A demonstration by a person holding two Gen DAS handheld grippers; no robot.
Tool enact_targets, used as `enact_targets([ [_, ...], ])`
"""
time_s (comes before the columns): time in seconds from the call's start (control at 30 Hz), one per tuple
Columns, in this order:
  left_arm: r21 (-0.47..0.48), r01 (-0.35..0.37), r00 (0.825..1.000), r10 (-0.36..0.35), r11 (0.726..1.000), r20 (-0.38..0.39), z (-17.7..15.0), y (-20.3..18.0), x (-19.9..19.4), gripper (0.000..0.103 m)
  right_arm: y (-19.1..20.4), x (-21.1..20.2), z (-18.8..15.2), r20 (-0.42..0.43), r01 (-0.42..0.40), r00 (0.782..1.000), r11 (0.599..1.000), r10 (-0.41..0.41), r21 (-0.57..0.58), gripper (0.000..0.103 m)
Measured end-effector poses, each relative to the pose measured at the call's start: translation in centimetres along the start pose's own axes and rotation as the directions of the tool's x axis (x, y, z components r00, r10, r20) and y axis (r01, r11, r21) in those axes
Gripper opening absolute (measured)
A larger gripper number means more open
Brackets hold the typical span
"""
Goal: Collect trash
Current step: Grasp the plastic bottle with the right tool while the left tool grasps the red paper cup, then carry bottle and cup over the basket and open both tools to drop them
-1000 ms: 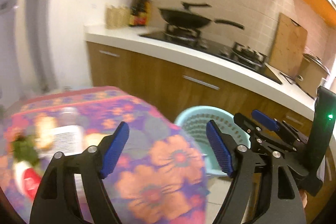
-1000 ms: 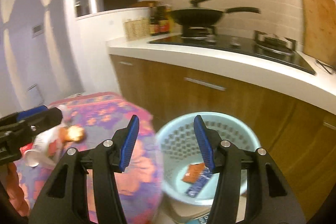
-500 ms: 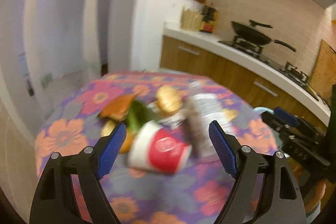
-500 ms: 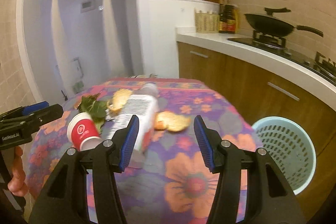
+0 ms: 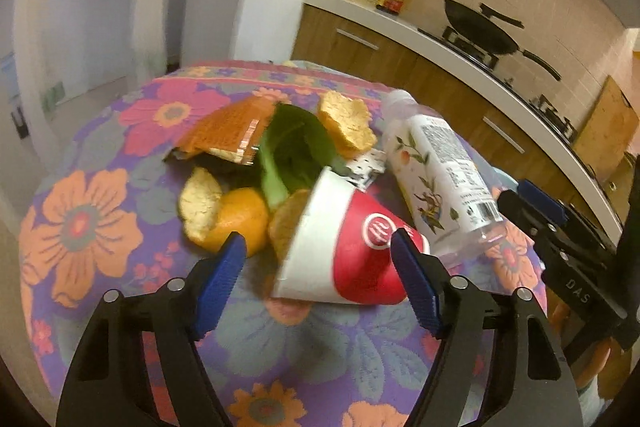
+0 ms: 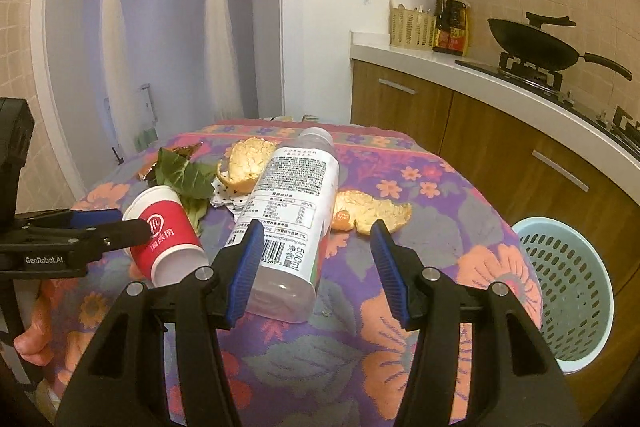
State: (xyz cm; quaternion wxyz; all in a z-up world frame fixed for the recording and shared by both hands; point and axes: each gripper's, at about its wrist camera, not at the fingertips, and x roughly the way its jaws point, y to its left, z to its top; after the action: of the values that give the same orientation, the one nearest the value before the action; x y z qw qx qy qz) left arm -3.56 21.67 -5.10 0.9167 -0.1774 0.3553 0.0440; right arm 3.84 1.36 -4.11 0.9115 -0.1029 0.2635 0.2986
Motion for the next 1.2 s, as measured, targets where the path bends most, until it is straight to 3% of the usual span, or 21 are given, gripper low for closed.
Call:
enact_targets([
  [0.13, 0.005, 0.059, 0.998, -0.059, 0.998, -0.021, -0.3, -0.8, 0.5, 0.058, -0.2, 0.2, 0.0, -0.011, -0.01, 1.0, 1.0, 0.01, 0.003, 0.052],
  [0.4, 0.057, 0.156, 0.987, -0.153, 0.986, -0.052, -2.8, -2.6, -0.6, 0.047, -0.7, 0.0, -0.2, -0.019, -0.001, 1.0, 1.0, 0.001, -0.017, 0.052],
  [0.57, 0.038, 0.107, 0.994, -0.106, 0.994, -0.015, -2.8, -3.0, -0.1, 0.033, -0.8, 0.3, -0.1, -0.024, -0.017, 1.0, 0.999, 0.016, -0.033, 0.052],
  [0.7, -0.003, 0.128, 0.992, -0.128, 0.992, -0.003, -3.0, -2.9, 0.5, 0.022, -0.6, 0.3, -0.2, -0.029, -0.036, 0.999, 0.999, 0.036, -0.019, 0.052],
  [0.83, 0.005, 0.085, 0.996, -0.085, 0.996, 0.036, -3.7, -3.9, 0.6, 0.002, 0.5, 0.0, -0.5, -0.019, -0.025, 1.0, 0.999, 0.024, -0.041, 0.052],
  [0.93, 0.018, 0.047, 0.994, -0.049, 0.999, 0.102, -3.9, -4.4, -0.4, 0.001, 1.1, -0.1, -0.7, -0.031, -0.057, 0.998, 0.997, 0.056, -0.047, 0.052],
  [1.07, 0.014, 0.014, 0.99, -0.016, 1.0, 0.139, -4.0, -4.5, -1.1, 0.001, 1.6, 0.4, -0.4, -0.055, -0.06, 0.997, 0.997, 0.057, -0.043, 0.061],
  [1.2, -0.014, -0.013, 0.985, 0.015, 1.0, 0.172, -3.9, -4.2, -1.7, 0.001, 2.4, 1.6, -0.2, -0.111, -0.084, 0.99, 0.996, 0.081, -0.021, 0.062],
])
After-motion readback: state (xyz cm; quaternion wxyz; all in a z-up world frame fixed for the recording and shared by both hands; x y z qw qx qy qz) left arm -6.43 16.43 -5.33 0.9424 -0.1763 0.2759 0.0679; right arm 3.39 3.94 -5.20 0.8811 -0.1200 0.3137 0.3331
